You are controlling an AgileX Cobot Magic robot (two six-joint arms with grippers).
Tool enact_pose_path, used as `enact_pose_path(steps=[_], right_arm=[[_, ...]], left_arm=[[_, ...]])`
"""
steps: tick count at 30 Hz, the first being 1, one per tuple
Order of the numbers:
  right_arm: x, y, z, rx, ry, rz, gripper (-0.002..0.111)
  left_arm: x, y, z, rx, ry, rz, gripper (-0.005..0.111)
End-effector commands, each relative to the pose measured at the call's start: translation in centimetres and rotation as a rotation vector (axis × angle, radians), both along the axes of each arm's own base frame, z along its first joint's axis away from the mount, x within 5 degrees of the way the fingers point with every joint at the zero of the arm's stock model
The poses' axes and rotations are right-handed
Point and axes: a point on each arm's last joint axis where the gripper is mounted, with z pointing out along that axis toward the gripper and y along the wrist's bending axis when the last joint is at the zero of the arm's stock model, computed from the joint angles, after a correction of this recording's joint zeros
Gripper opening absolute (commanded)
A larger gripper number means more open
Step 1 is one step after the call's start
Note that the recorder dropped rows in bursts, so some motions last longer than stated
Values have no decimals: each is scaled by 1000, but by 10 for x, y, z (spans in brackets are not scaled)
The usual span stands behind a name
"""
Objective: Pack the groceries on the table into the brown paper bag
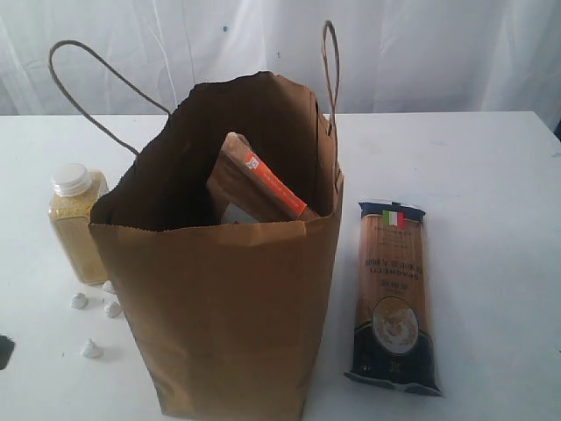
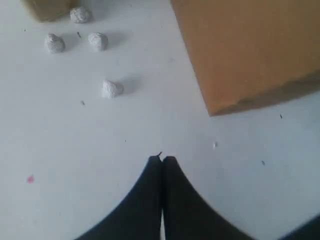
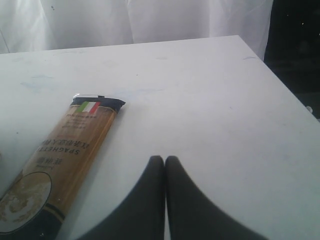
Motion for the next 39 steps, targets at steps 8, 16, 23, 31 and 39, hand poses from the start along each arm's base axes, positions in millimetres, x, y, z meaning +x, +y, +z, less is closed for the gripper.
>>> enact_pose_path(steps=[8,16,23,31,39], right_arm=[[0,0,0,-12,-12,-1,0],[0,0,0,-12,-12,-1,0],[0,0,0,-12,-12,-1,0],[0,0,0,-12,-12,-1,0],[0,0,0,-12,-12,-1,0]], left_arm=[[35,-7,-65,-37,22,168,76],[52,-12,-84,-32,69,231,73],[62,-14,-98,-1,98,251,73],[77,-20,-102,25,129,234,73],[83,-20,-118,66,164,236,70]])
